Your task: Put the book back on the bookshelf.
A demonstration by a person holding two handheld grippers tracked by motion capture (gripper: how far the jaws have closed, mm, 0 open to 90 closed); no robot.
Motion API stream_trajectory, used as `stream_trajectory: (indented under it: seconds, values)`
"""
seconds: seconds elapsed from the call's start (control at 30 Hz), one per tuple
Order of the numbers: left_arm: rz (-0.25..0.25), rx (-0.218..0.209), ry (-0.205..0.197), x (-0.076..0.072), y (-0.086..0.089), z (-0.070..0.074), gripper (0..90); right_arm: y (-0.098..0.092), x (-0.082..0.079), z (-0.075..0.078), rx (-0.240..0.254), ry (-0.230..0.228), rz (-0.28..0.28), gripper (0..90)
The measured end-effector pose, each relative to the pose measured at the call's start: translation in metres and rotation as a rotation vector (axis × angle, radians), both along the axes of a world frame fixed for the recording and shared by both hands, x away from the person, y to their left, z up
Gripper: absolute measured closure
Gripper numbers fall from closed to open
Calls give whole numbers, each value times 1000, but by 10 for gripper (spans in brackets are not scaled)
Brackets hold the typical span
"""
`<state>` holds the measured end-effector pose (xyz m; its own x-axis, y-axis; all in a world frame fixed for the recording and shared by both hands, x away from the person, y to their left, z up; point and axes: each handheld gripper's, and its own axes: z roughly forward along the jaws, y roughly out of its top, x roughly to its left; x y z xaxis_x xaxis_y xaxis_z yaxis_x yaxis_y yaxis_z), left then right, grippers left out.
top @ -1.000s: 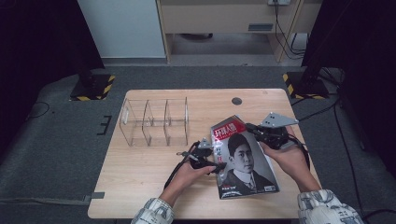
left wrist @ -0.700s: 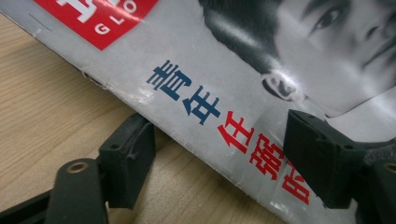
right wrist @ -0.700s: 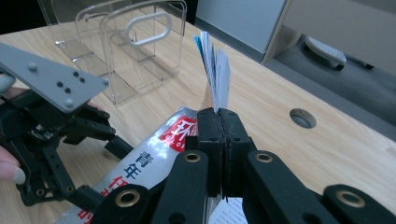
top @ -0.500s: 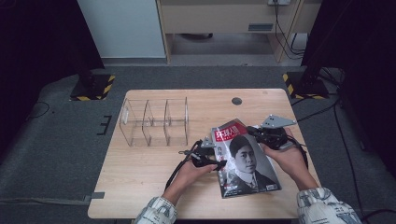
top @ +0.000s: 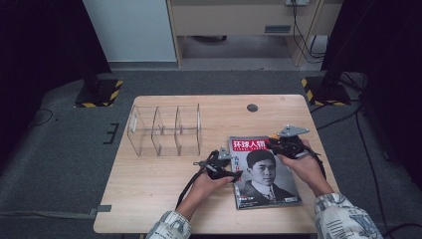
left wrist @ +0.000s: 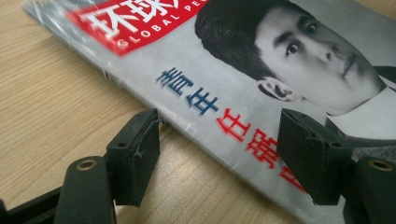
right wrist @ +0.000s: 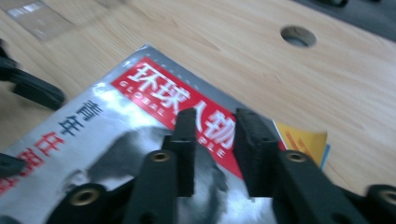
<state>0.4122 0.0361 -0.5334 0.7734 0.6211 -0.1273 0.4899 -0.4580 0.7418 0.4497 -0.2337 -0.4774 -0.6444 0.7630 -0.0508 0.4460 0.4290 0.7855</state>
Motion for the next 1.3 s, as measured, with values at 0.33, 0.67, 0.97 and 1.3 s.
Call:
stream_trajectory:
  seconds: [0.33, 0.67, 0.97, 1.3]
  values:
    - [-1, 1, -5, 0, -4, 0, 300, -24, 3, -37, -38, 109, -98, 403]
    - [2, 7, 1, 1, -3, 1, 336, -35, -2, -45, -11, 123, -141, 338]
    - [22, -22, 25, 5, -1, 1, 365, -39, -10, -48, -13, 162, -144, 422]
    - [15, 8, 11, 3, 0, 2, 366, -48, -20, -47, 5, 183, -123, 535]
